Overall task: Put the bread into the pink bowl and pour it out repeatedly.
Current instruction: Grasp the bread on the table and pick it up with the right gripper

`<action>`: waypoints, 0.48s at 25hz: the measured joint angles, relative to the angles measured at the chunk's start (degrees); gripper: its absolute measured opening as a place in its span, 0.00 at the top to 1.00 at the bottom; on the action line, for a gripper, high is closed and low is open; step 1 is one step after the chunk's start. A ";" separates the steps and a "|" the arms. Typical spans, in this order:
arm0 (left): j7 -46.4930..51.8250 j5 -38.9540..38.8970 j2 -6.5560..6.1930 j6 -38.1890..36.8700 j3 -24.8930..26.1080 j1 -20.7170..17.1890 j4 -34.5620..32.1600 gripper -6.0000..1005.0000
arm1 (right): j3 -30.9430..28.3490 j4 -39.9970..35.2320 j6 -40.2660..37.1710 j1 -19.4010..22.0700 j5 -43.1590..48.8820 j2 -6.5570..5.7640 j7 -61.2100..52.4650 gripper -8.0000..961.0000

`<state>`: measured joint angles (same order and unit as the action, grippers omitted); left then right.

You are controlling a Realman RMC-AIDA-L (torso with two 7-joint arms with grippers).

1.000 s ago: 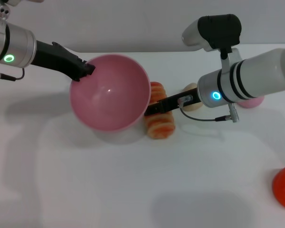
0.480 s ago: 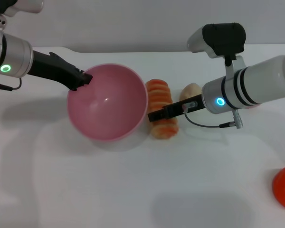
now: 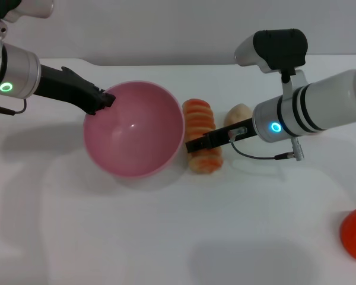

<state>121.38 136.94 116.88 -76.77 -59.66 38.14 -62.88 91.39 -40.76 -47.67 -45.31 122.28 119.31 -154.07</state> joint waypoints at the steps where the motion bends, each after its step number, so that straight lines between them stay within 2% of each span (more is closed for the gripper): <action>1: 0.00 0.00 -0.02 0.01 0.02 0.00 -0.01 0.93 | 0.00 -0.10 0.00 0.00 0.00 -0.02 0.00 0.23; 6: 0.00 0.00 -0.14 0.23 0.16 0.01 -0.13 0.93 | 0.74 -2.77 0.23 1.38 0.21 -0.04 0.33 0.29; 12: 0.03 0.00 -0.17 0.31 0.31 0.00 -0.38 0.93 | 1.43 -3.70 0.43 1.69 0.44 -0.16 0.33 0.42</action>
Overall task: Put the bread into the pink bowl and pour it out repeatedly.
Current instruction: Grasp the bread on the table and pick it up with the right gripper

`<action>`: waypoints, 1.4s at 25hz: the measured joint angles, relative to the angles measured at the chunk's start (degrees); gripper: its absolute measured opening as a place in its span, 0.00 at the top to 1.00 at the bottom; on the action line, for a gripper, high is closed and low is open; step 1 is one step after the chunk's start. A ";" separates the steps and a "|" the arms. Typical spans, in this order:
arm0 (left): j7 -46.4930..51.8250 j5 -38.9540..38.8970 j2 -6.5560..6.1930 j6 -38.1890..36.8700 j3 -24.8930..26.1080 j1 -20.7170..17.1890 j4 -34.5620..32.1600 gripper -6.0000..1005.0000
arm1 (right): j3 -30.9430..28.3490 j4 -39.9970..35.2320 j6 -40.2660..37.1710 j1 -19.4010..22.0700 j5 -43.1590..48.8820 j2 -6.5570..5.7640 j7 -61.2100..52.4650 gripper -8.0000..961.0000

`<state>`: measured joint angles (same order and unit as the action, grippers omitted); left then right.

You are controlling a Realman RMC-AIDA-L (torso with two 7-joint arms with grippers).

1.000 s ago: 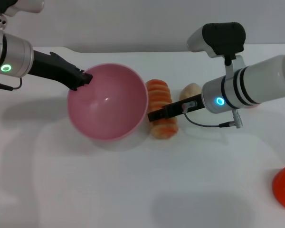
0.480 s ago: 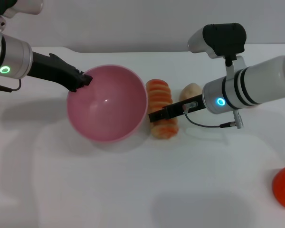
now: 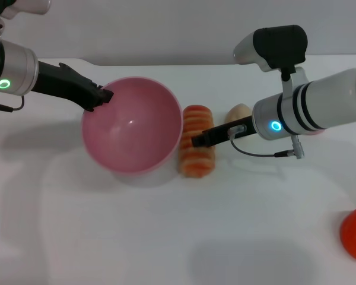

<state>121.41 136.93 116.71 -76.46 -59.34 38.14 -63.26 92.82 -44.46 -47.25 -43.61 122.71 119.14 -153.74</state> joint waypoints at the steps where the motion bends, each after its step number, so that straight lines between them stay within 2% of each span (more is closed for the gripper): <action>1: 0.01 0.00 0.00 0.01 -0.02 -0.02 -0.01 0.93 | 0.00 0.01 -0.02 -0.07 0.01 -0.02 0.00 0.44; 5: 0.05 0.00 0.00 0.07 -0.10 -0.22 -0.02 0.93 | 0.18 0.14 -0.45 -0.49 0.12 -0.07 0.08 0.52; 7: 0.05 0.00 0.00 0.05 -0.13 -0.26 -0.02 0.93 | 0.57 0.34 -0.58 -0.58 0.14 -0.11 0.10 0.77; 13: 0.01 0.00 0.00 -0.03 -0.23 -0.38 -0.03 0.93 | 0.58 0.56 -0.93 -0.36 0.16 -0.21 0.07 0.99; 24: -0.10 0.00 -0.06 -0.24 -0.23 -0.70 -0.18 0.93 | 0.52 -1.67 -2.90 0.40 0.16 -0.23 0.03 0.55; 35: -0.13 0.00 0.28 -1.01 -0.23 -1.69 -1.61 0.93 | 0.14 0.07 -2.98 0.42 0.15 -0.23 -0.23 0.36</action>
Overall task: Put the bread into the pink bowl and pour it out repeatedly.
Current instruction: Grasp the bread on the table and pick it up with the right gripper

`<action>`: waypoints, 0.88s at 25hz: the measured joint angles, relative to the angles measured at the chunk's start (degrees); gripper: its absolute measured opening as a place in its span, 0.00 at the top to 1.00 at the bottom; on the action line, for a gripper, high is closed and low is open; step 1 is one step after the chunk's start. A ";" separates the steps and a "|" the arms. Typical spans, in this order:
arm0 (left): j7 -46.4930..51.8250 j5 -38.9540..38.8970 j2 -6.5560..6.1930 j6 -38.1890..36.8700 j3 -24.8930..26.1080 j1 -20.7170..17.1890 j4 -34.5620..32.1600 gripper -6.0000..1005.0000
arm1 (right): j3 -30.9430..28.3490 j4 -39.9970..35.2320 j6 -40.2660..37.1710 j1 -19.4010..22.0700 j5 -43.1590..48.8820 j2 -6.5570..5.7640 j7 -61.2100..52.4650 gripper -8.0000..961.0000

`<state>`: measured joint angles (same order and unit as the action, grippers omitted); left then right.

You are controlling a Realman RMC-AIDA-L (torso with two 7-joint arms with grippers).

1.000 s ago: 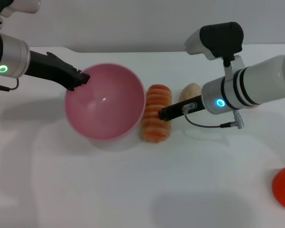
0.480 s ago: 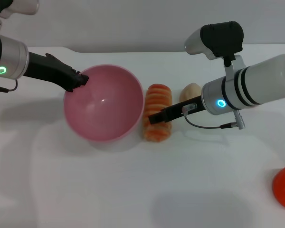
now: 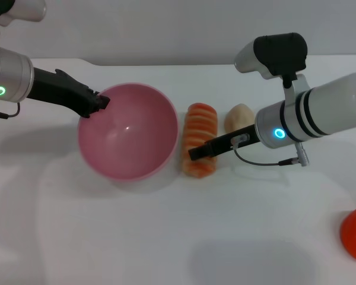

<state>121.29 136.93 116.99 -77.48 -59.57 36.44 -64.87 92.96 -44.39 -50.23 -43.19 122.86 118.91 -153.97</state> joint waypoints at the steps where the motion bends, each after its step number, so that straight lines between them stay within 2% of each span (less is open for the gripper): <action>1: 0.00 0.00 0.03 -0.03 0.00 -0.06 -0.09 0.93 | -0.03 0.41 0.10 -0.01 0.00 0.00 -0.01 0.36; 18: 0.00 0.00 0.25 -0.40 -0.09 -0.26 -0.17 0.93 | 0.41 1.15 0.95 0.13 -0.12 0.03 -0.52 0.43; 22: 0.00 0.00 0.25 -0.46 -0.09 -0.37 -0.17 0.93 | 0.69 0.89 0.96 0.33 -0.06 0.09 -0.23 0.47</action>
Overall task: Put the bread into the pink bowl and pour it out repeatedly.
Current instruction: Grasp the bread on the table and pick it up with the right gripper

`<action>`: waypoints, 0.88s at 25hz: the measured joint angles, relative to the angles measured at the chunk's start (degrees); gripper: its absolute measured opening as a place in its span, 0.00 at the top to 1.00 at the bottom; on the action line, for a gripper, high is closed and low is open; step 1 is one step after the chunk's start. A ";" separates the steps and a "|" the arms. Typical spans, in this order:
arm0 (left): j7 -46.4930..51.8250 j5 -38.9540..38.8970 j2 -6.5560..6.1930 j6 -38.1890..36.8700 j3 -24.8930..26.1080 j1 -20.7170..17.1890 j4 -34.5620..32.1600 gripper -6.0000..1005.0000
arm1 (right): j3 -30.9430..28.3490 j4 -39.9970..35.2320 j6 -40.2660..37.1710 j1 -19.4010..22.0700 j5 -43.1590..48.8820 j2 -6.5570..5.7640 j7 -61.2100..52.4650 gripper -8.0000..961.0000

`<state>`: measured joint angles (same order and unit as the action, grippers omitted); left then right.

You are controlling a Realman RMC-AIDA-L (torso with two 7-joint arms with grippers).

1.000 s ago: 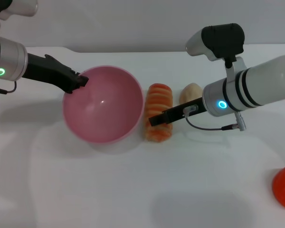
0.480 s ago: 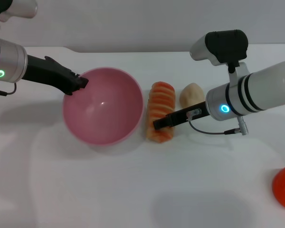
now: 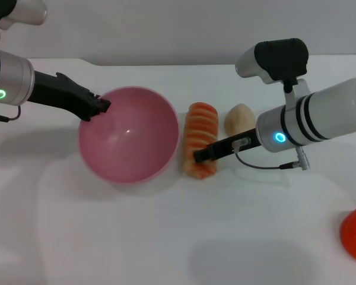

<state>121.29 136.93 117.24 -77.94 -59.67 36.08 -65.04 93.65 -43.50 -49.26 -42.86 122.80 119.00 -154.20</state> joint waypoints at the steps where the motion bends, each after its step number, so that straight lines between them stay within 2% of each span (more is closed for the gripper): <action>1: 0.00 0.00 0.00 -0.01 0.00 -0.01 0.00 0.93 | 0.01 0.00 0.00 0.00 0.01 0.00 0.02 0.49; 22: 0.00 0.00 -0.01 -0.02 0.00 0.22 0.00 0.93 | 0.12 0.01 -0.22 -0.38 0.08 -0.05 0.26 0.71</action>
<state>121.29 136.93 117.23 -77.96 -59.67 36.29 -65.04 93.77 -43.49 -49.48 -43.25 122.87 118.95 -153.93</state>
